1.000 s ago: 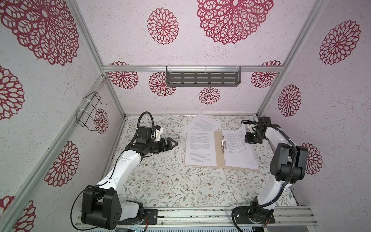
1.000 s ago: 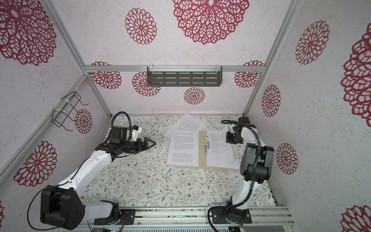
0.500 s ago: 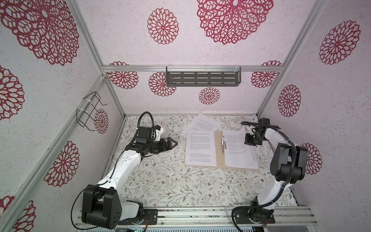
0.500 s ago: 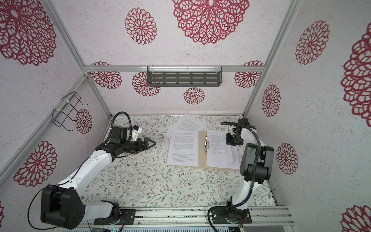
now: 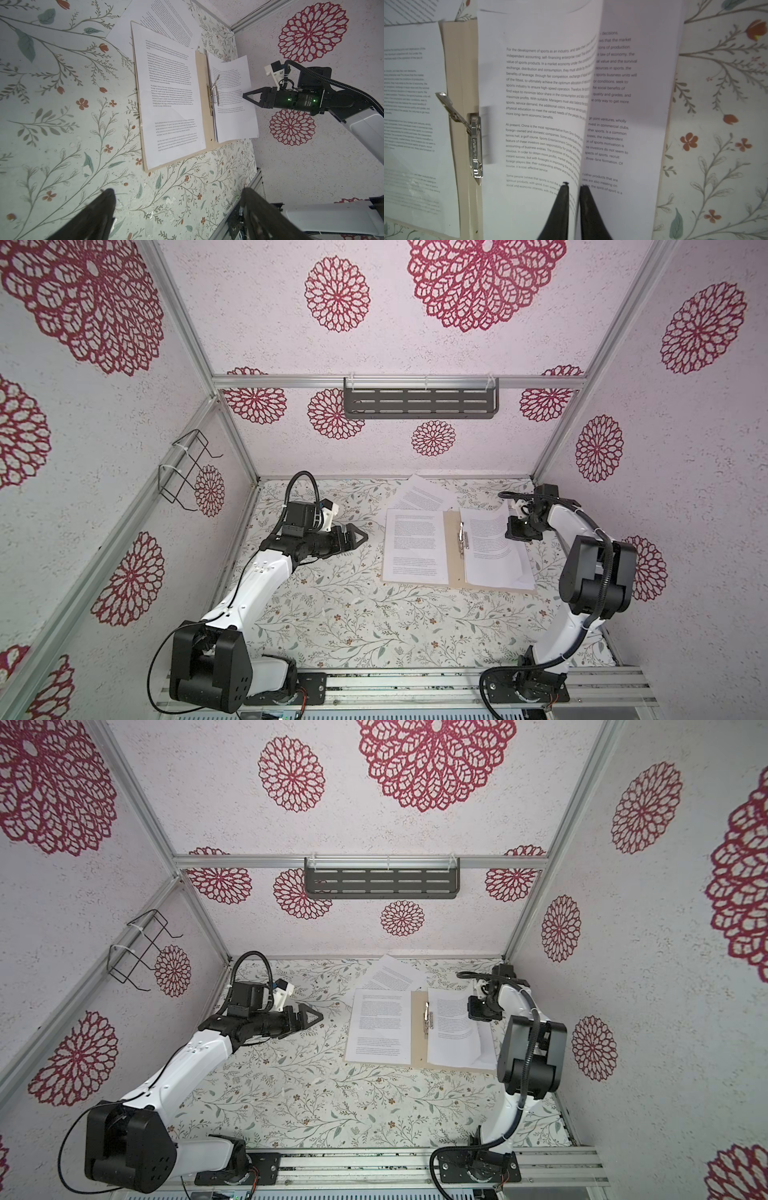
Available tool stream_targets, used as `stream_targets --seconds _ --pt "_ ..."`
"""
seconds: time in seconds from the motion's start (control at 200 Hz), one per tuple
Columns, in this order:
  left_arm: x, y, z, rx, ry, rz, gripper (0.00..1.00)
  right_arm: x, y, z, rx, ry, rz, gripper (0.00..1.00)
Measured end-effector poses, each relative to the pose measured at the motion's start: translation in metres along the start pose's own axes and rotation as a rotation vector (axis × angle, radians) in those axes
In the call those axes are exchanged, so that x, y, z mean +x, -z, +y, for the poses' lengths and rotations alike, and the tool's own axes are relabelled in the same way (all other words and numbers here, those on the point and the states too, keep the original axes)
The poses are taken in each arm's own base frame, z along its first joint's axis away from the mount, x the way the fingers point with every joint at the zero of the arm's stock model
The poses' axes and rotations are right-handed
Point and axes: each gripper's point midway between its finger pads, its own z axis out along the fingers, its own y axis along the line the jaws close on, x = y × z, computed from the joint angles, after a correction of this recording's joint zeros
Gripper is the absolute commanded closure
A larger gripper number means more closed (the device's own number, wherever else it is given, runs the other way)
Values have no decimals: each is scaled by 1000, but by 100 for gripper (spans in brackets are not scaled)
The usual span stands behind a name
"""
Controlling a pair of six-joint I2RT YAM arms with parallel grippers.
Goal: Put the files into the folder
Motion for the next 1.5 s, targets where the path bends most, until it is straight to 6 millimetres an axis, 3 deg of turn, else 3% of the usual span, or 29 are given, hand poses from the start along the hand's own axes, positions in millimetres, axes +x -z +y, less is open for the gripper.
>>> stream_targets --seconds 0.09,0.175,0.19,0.2,0.205,0.235,0.535,0.715,0.815,0.971,1.046,1.121,1.246,1.501 --pt "0 0 0 0 1 0 3 1 -1 0 0 -1 6 72" --pt "0 0 0 1 0 1 3 3 -3 -1 0 -1 14 59" --pt "0 0 0 1 0 1 3 3 -3 0 0 -8 15 42" --pt "0 0 0 1 0 1 3 3 -3 0 0 -7 15 14" --pt "0 0 0 1 0 1 3 3 -3 -1 2 -4 16 8" --pt "0 0 0 2 0 1 3 3 -3 -1 2 -11 16 1" --pt "0 0 -1 5 0 2 3 4 -3 -10 56 -28 20 1" --pt "1 0 -1 7 0 3 3 1 2 -27 157 -61 5 1" --pt "1 0 -1 7 0 3 3 -5 17 -39 227 -107 -39 1" --pt "1 0 -1 6 0 3 3 -11 61 -51 282 -249 -254 1" --pt "0 0 -1 6 0 3 3 -9 79 -50 259 -309 -319 11" --pt "1 0 -1 6 0 3 2 -20 86 -47 224 -344 -379 17" --pt "1 0 -1 8 0 4 3 -21 71 -23 151 -350 -394 24" --pt "1 2 -26 157 -17 -21 3 -11 29 91 -22 -168 -300 48"
